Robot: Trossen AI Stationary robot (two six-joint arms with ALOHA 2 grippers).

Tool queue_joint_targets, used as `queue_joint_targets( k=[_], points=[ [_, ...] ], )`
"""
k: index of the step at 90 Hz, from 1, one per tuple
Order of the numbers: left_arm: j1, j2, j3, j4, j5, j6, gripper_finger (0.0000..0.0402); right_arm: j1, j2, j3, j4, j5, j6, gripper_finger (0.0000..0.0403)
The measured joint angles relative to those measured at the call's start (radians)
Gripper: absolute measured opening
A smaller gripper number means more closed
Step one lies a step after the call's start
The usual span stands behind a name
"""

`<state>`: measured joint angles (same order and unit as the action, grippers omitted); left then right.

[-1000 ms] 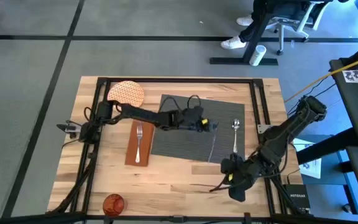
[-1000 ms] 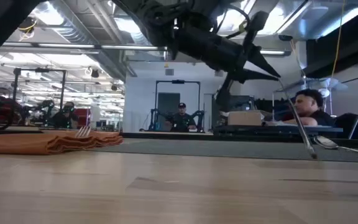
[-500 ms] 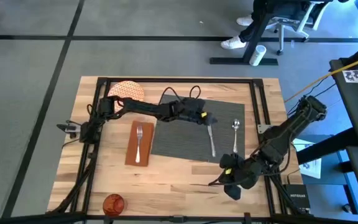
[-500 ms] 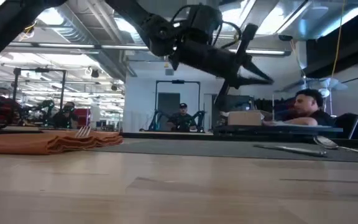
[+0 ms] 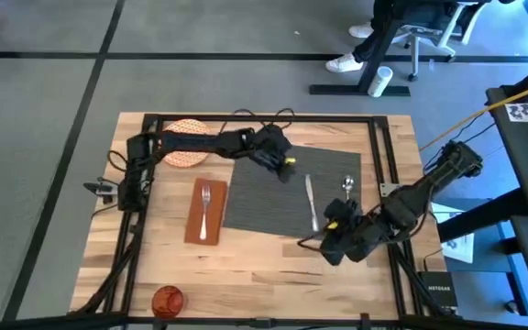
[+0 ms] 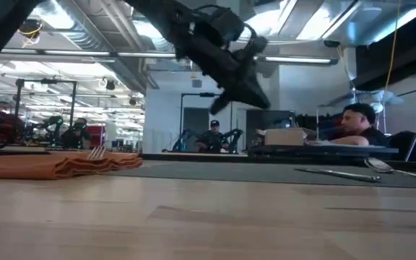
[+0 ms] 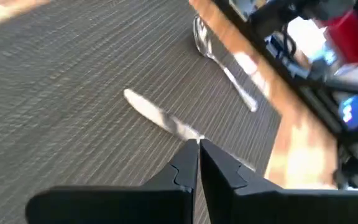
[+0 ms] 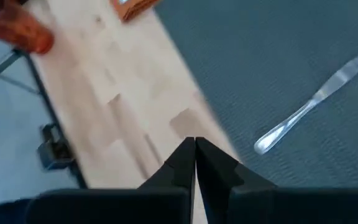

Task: Set table place
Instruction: Put the silver table knife on the gray tablemat to the left of the silver spoon

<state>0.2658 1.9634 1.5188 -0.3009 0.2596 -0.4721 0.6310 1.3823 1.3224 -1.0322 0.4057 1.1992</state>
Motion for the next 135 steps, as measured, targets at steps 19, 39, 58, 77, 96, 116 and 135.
queue_joint_targets(
  k=[19, 39, 58, 77, 96, 116, 135],
  points=[
    [-0.011, -0.114, 0.000, -0.149, -0.048, 0.111, 0.0000, -0.025, 0.000, 0.025, 0.022, 0.015, -0.170, 0.0000],
    [-0.057, -0.235, 0.000, -0.176, -0.095, 0.227, 0.0000, -0.041, 0.000, 0.027, 0.046, 0.028, -0.373, 0.0000],
    [-0.116, -0.308, 0.000, -0.320, -0.161, 0.328, 0.0000, -0.088, 0.000, 0.027, 0.146, 0.030, -0.453, 0.0000],
    [-0.170, -0.311, -0.039, -0.432, -0.197, 0.389, 0.0000, -0.137, 0.015, 0.027, 0.254, 0.029, -0.527, 0.0000],
    [-0.203, -0.322, -0.172, -0.367, -0.201, 0.347, 0.0000, -0.162, 0.055, 0.027, 0.259, 0.022, -0.516, 0.0000],
    [-0.241, -0.405, -0.284, -0.282, -0.206, 0.309, 0.0000, -0.160, 0.076, 0.027, 0.341, 0.016, -0.473, 0.0000],
    [-0.257, -0.549, -0.393, -0.144, -0.220, 0.270, 0.0000, -0.161, 0.076, 0.027, 0.387, 0.046, -0.473, 0.0000]
  ],
)
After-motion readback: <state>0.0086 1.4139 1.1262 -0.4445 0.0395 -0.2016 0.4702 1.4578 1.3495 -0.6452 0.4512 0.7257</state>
